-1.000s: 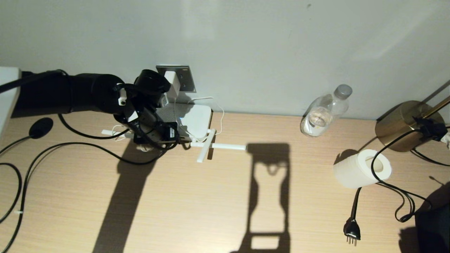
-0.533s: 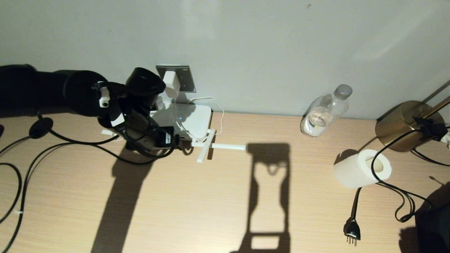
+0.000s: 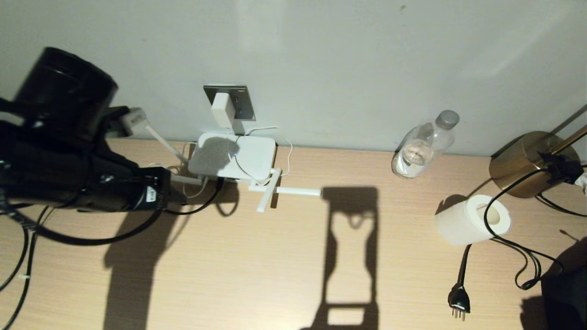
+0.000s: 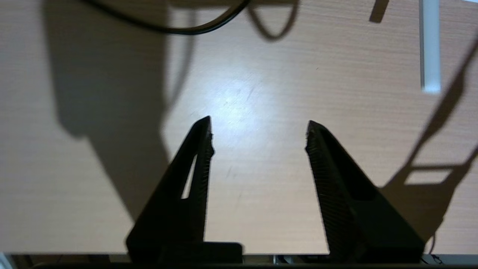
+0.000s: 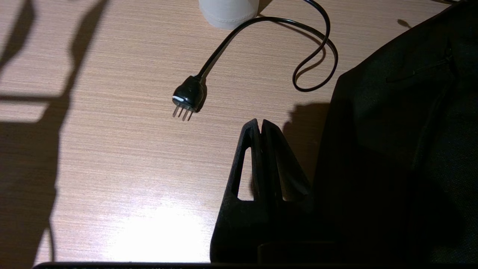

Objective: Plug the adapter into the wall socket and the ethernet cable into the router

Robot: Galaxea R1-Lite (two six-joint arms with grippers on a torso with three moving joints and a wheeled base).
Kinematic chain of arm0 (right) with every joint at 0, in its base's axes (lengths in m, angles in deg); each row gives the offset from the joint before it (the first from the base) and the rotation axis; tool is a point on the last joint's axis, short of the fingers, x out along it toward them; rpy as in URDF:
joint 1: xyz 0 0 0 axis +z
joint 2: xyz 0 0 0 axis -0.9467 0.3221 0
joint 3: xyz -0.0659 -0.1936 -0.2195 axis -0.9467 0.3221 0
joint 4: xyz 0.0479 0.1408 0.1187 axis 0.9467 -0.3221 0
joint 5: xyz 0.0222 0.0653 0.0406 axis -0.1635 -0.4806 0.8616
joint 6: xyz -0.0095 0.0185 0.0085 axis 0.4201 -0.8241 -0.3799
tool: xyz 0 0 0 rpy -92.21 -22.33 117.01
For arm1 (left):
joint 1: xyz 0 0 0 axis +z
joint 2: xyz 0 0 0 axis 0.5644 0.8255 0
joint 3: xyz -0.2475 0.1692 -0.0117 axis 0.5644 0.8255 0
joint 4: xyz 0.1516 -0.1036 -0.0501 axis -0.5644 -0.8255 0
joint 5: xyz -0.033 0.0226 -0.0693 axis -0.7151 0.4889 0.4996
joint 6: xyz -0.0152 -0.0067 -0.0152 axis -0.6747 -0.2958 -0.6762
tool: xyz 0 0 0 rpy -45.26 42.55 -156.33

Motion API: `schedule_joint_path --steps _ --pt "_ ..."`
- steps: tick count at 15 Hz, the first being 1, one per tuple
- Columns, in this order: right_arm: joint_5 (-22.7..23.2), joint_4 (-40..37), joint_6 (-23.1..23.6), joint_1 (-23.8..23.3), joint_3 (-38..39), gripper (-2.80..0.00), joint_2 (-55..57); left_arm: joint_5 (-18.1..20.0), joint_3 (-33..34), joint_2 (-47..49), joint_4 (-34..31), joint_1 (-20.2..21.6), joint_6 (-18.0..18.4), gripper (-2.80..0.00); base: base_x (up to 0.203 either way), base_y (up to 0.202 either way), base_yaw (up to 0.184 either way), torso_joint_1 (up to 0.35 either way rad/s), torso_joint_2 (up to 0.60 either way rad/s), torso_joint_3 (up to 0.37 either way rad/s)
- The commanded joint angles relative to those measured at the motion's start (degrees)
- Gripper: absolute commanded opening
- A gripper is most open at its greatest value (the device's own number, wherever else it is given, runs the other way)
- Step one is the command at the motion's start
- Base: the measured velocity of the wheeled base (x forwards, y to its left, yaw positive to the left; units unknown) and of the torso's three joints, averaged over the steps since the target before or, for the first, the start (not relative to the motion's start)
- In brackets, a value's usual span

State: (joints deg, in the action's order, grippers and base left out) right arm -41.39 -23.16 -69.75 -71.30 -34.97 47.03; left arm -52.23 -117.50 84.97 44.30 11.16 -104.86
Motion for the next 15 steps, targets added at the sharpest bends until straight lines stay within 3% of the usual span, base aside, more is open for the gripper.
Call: schedule_joint_path --steps 1,3,6,8,9,10,12,15 --pt "0.02 -0.04 0.02 0.01 -0.01 -2.80 0.00 -2.59 1.85 -14.62 -4.58 0.60 -0.44 -2.80 0.000 0.000 0.000 0.000 0.00 0.000" --pt "0.02 -0.04 0.02 0.01 -0.01 -2.80 0.00 -6.53 3.24 -23.31 -10.49 1.72 -3.09 -2.80 0.000 0.000 0.000 0.000 0.00 0.000" --pt "0.02 -0.04 0.02 0.01 -0.01 -2.80 0.00 -12.20 8.37 -35.56 -22.72 4.79 -10.21 -2.80 0.000 0.000 0.000 0.000 0.00 0.000" --pt "0.02 -0.04 0.02 0.01 -0.01 -2.80 0.00 -15.27 17.10 -42.67 -28.08 7.83 -12.21 -2.80 0.000 0.000 0.000 0.000 0.00 0.000" --pt "0.02 -0.04 0.02 0.01 -0.01 -2.80 0.08 -18.58 21.13 -45.69 -29.40 11.12 -12.74 -2.80 0.000 0.000 0.000 0.000 0.00 0.000" --pt "0.02 -0.04 0.02 0.01 -0.01 -2.80 0.00 -22.61 23.03 -47.49 -30.27 14.46 -13.05 -2.80 0.000 0.000 0.000 0.000 0.00 0.000" --pt "0.02 -0.04 0.02 0.01 -0.01 -2.80 0.00 -26.77 25.08 -48.80 -30.94 17.61 -12.94 -2.80 0.000 0.000 0.000 0.000 0.00 0.000" --pt "0.02 -0.04 0.02 0.01 -0.01 -2.80 0.00 -28.79 27.24 -49.91 -25.76 17.56 -6.68 -2.80 0.000 0.000 0.000 0.000 0.00 0.000"
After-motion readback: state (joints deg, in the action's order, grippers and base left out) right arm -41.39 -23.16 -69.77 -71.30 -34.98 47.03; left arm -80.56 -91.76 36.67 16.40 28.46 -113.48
